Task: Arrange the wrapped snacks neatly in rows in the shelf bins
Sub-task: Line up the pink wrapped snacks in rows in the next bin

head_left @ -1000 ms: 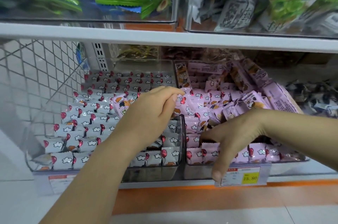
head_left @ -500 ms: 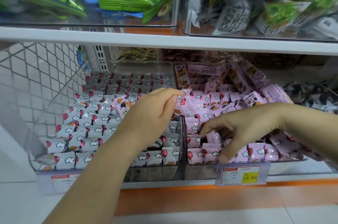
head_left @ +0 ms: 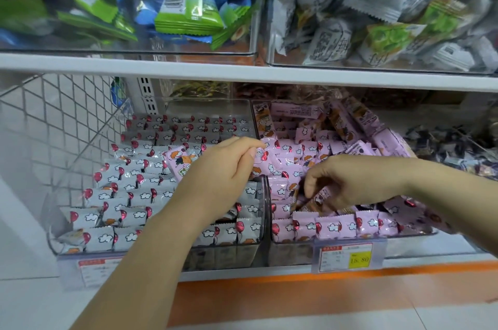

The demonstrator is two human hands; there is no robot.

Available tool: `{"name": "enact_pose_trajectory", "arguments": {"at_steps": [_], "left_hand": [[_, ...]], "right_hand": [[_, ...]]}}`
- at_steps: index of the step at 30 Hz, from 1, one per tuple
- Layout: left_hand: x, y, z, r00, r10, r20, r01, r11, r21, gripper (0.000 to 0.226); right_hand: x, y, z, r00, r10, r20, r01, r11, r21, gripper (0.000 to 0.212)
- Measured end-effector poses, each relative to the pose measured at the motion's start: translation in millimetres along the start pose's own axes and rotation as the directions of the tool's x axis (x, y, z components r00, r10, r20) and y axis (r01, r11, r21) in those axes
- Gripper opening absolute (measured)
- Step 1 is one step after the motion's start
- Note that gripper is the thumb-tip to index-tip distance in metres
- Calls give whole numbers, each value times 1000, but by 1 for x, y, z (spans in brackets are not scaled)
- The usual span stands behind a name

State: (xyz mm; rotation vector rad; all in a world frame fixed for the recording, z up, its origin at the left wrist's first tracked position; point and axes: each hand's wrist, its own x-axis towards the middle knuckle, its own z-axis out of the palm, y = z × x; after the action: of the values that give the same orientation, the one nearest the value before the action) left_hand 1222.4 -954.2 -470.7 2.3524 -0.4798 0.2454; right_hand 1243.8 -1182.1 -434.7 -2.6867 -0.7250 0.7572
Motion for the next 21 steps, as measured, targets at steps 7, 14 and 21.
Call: {"name": "enact_pose_trajectory", "arguments": {"at_steps": [7, 14, 21], "left_hand": [[-1, 1, -1, 1000, -6, -2, 6, 1000, 2, 35], [0, 0, -1, 1000, -1, -1, 1, 1000, -1, 35], [0, -1, -1, 999, 23, -36, -21, 998, 55, 34]], "right_hand": [[0, -7, -1, 993, 42, -107, -66, 969, -240, 27], [-14, -25, -12, 952, 53, -301, -96, 987, -128, 19], [-40, -30, 1, 751, 67, -657, -138, 989, -57, 16]]}}
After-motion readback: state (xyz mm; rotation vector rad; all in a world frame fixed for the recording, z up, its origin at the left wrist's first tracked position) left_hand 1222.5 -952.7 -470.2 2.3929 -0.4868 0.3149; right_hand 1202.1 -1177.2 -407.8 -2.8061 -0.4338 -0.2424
